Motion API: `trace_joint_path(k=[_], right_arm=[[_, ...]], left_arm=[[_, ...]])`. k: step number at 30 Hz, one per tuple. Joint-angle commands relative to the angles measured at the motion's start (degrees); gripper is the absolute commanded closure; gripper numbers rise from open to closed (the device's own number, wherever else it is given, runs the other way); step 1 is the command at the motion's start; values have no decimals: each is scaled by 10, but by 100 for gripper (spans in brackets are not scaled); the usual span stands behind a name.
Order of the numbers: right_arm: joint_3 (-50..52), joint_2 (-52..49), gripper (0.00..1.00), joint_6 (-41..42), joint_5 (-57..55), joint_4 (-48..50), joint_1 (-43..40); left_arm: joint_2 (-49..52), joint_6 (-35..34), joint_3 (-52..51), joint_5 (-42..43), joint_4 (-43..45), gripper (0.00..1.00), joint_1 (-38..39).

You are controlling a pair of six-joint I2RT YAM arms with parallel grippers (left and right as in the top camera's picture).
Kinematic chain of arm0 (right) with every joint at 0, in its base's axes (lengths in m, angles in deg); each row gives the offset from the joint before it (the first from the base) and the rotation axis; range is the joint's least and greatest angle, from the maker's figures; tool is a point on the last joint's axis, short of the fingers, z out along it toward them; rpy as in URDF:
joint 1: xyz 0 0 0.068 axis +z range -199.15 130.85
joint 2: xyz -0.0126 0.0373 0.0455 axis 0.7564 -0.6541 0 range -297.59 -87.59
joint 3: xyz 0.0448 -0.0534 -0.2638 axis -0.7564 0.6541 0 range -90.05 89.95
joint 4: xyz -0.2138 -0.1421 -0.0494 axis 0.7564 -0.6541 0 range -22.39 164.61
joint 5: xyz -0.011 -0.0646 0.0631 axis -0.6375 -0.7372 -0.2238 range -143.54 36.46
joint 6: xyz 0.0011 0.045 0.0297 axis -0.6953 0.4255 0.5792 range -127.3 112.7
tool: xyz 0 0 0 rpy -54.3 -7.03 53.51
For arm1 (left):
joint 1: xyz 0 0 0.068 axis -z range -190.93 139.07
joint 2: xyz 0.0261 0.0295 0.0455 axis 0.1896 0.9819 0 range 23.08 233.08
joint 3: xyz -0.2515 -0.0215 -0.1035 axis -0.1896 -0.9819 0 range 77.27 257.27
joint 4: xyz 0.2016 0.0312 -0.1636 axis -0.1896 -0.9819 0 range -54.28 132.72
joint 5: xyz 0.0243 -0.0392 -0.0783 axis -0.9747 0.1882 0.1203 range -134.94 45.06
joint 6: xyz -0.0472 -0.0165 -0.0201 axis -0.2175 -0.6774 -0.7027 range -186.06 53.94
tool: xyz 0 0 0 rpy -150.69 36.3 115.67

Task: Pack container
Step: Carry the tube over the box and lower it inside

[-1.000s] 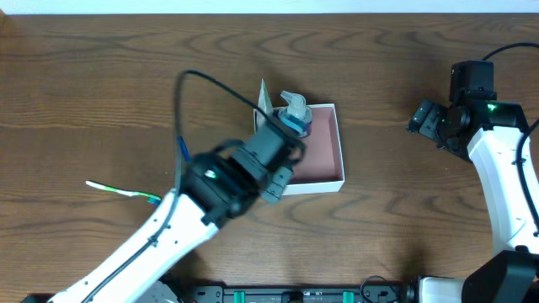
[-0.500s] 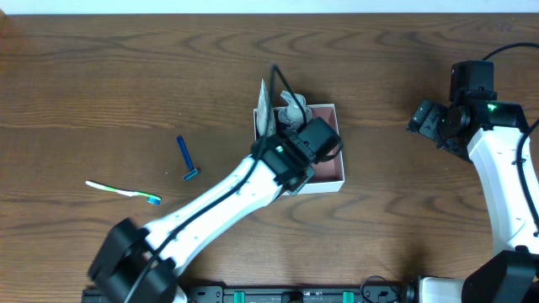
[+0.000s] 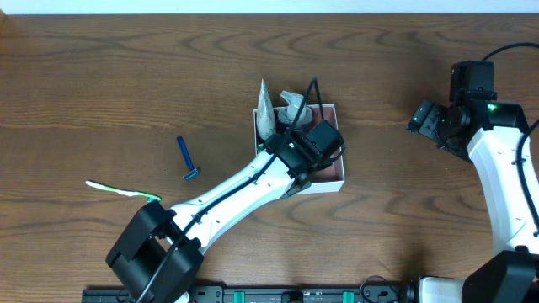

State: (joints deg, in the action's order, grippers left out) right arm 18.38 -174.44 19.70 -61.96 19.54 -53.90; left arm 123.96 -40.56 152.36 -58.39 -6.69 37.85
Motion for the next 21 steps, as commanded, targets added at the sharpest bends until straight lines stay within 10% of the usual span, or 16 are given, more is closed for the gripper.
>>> trace_joint_path(k=[1,5,10,21], right_arm=[[-7,-3,1,8,-3,0,-4],[-7,-3,1,8,-3,0,-4],[-7,-3,1,8,-3,0,-4],[-7,-3,1,8,-3,0,-4]], left_arm=[[-2,97,0,-8,1,93,0],[-2,108,0,-8,1,86,0],[-2,107,0,-8,9,43,0],[-38,62,4,-60,28,38,9]])
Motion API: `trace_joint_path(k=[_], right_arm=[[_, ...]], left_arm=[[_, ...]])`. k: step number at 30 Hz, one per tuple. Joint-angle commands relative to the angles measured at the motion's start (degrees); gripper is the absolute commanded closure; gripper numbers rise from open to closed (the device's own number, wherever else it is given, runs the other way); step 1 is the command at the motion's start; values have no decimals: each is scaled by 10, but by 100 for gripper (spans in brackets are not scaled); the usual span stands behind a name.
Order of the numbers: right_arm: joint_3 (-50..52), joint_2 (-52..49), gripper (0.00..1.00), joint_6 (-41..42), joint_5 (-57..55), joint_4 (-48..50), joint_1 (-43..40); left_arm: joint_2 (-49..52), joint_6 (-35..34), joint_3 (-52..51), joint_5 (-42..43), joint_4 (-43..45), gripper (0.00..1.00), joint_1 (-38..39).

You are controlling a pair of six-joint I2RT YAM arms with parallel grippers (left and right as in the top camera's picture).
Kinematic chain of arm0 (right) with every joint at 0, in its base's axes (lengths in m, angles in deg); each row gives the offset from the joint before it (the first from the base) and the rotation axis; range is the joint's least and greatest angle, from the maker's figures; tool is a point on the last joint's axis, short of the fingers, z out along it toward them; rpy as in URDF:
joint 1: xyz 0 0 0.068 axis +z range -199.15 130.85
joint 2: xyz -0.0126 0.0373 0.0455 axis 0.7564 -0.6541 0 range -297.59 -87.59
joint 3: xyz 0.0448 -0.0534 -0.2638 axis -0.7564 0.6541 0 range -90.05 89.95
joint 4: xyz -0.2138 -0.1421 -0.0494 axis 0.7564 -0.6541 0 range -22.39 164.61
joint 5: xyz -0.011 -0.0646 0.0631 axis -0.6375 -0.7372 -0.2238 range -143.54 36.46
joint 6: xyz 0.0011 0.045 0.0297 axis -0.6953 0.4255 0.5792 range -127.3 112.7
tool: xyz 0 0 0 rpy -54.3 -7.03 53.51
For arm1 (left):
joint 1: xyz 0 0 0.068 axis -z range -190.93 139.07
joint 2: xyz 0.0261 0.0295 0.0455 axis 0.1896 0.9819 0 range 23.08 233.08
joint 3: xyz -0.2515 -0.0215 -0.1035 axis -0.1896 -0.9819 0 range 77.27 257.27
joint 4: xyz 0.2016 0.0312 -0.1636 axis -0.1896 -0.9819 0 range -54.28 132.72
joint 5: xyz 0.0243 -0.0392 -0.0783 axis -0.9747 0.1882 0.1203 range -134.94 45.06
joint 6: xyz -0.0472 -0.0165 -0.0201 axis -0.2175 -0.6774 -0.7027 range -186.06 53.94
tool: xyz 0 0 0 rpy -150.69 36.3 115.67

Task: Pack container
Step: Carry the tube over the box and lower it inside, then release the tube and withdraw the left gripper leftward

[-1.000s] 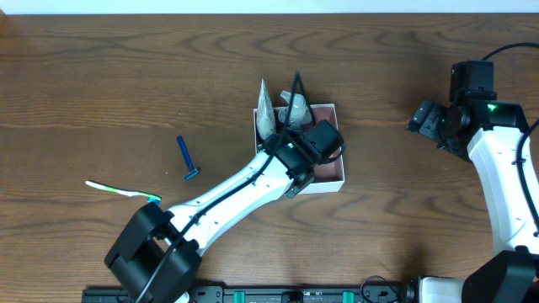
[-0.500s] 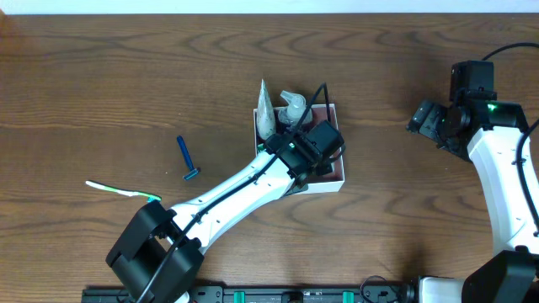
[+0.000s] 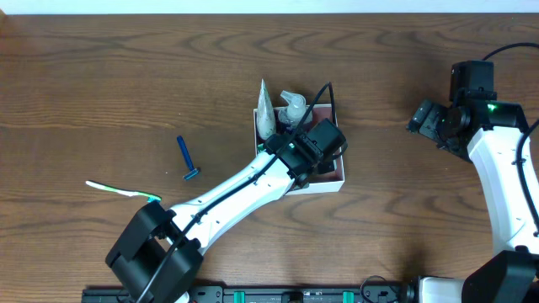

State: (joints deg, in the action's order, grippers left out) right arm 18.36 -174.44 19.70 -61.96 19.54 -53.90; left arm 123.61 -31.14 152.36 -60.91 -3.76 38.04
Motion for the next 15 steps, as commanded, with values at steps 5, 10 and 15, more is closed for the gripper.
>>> trace_joint_path(k=[5,10,15], right_arm=[[-7,-3,1,8,-3,0,-4],[-7,-3,1,8,-3,0,-4],[-7,-3,1,8,-3,0,-4]], left_arm=[[-126,-166,9,-39,-9,25,12],[-240,-312,9,-38,-53,23,-33],[-307,-401,9,-38,-110,25,-160]])
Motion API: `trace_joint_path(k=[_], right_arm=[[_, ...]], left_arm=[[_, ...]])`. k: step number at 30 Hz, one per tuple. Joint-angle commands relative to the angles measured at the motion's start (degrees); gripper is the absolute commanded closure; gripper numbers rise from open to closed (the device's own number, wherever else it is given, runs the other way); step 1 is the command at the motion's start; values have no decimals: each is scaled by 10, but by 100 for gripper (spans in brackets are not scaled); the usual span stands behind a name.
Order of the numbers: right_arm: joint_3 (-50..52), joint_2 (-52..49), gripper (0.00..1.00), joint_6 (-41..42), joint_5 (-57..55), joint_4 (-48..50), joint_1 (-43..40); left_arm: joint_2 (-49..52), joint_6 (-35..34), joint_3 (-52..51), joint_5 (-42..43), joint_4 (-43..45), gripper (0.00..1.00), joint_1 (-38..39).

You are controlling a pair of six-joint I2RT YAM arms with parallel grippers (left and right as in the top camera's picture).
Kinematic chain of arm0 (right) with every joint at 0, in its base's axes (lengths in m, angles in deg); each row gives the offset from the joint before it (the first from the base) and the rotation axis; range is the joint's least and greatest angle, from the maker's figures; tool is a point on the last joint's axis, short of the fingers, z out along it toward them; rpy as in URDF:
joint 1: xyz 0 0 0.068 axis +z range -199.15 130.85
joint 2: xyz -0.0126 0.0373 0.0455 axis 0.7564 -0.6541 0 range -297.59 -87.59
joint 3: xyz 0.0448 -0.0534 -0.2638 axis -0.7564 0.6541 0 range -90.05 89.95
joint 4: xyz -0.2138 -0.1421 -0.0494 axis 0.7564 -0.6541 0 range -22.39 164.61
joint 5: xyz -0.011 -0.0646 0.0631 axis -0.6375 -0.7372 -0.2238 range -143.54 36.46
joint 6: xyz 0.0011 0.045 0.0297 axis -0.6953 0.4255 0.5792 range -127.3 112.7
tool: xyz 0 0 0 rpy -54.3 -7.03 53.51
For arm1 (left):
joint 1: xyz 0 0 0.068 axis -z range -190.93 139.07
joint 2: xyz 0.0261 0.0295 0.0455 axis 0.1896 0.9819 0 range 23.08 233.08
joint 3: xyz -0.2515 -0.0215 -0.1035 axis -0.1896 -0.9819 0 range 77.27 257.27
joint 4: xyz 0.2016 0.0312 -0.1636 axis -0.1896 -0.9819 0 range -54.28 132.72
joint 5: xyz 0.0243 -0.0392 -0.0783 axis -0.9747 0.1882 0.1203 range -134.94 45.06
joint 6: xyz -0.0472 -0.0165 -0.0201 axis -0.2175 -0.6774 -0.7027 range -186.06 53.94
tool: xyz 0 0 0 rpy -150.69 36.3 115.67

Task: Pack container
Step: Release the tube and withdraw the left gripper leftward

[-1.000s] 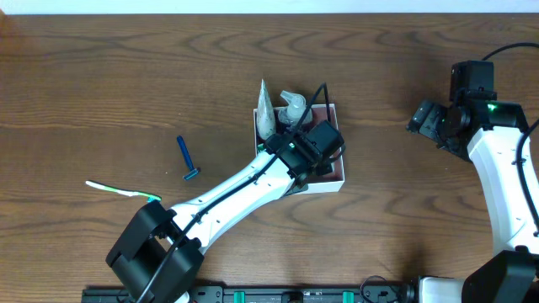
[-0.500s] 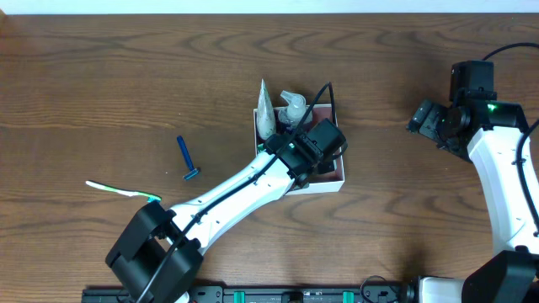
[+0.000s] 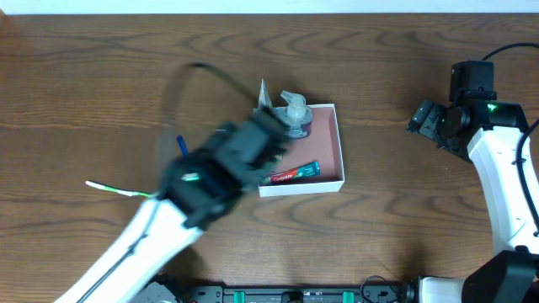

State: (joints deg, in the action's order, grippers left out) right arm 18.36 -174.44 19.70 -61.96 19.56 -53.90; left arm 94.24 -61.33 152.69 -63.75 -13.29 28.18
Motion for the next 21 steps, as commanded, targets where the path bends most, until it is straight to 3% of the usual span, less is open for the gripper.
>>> trace_joint_path(k=[1,3,6,8,11,16,21], right_arm=[[-7,-3,1,8,-3,-1,-4],[-7,-3,1,8,-3,-1,-4],[-7,-3,1,8,-3,-1,-4],[-7,-3,1,8,-3,-1,-4],[-7,-3,1,8,-3,-1,-4],[-7,-3,1,8,-3,-1,-4],[-7,-3,1,8,-3,-1,-4]], left_arm=[[-18,-117,6,-10,-20,25,-96],[-19,-171,6,-10,-27,14,-164],[-2,-279,5,-6,-52,10,-277],[14,-306,5,24,-57,0,-335],[50,-306,5,104,-46,2,-410],[116,-308,1,118,-53,2,-475],[182,-420,-20,125,-65,1,-533]])
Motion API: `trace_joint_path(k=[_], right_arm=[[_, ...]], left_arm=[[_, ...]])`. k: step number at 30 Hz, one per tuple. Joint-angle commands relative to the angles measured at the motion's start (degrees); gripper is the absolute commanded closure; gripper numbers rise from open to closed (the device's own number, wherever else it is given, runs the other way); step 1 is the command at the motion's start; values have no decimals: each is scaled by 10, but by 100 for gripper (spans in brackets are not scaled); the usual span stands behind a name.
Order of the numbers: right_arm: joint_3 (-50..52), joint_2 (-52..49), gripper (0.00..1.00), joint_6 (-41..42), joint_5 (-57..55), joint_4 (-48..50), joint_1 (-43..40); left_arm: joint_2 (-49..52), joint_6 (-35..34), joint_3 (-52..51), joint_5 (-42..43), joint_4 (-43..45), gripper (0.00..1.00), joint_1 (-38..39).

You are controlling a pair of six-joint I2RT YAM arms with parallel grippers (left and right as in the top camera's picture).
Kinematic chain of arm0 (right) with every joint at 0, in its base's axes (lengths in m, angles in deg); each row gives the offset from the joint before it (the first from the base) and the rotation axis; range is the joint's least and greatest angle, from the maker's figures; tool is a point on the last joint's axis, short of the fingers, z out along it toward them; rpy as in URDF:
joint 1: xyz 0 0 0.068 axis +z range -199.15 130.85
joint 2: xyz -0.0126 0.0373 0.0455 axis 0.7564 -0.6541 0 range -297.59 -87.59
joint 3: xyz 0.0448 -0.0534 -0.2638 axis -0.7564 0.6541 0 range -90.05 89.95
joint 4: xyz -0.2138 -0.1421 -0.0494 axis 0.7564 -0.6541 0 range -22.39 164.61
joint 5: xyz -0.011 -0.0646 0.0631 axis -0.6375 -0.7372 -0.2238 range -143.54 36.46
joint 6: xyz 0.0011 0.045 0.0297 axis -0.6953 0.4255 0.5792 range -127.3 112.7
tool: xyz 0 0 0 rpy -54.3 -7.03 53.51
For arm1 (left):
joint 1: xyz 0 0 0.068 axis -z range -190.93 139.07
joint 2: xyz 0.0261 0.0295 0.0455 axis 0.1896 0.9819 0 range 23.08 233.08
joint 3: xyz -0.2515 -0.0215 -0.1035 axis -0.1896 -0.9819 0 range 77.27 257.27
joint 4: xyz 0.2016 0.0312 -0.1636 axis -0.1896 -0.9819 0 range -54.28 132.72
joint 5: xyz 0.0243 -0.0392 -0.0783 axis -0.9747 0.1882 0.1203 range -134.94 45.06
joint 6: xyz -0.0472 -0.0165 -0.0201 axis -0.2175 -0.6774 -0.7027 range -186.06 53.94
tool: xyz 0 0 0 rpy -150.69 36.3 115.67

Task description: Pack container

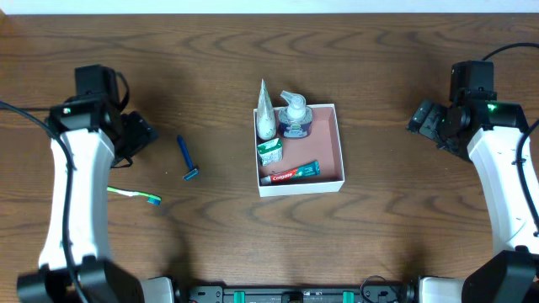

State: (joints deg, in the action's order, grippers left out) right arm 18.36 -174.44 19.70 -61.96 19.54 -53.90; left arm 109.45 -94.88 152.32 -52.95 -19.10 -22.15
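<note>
The container, a white box (340, 135) with a pink floor, sits mid-table. It holds a white tube (265, 114) and a pump bottle (294, 116) at the back. A small green-and-white pack (269, 151) lies at its left, and a red Colgate tube (290, 173) lies along the front. A blue razor (187, 158) and a green-and-white toothbrush (135, 194) lie on the table to the left. My left gripper (139, 135) hangs at the far left, just left of the razor. My right gripper (423, 118) is far right, away from the box. Neither gripper's jaws can be made out.
Brown wooden table (396, 219) all round. The left arm's forearm (74, 194) runs down the left side and covers the toothbrush's handle end. The right arm's forearm (505, 185) runs down the right edge.
My left arm, then a blur over the box's left edge, now stands at the far left of the table beside the razor. The box's contents show in full. The right arm has not moved.
At the two oldest moments my left gripper was down inside the box, hiding much of its inside. Then it was out to the left and the Colgate tube lay along the box's front. Now the arm is back at the far left.
</note>
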Motion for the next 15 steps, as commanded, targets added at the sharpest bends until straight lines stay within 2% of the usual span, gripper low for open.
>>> trace_joint_path(k=[1,6,15], right_arm=[[-7,-3,1,8,-3,0,-4],[-7,-3,2,8,-3,0,-4],[-7,-3,1,8,-3,0,-4]], left_arm=[[43,-102,-23,21,-6,1,-41],[88,-118,-49,36,12,1,-80],[99,-120,-151,73,117,1,-128]])
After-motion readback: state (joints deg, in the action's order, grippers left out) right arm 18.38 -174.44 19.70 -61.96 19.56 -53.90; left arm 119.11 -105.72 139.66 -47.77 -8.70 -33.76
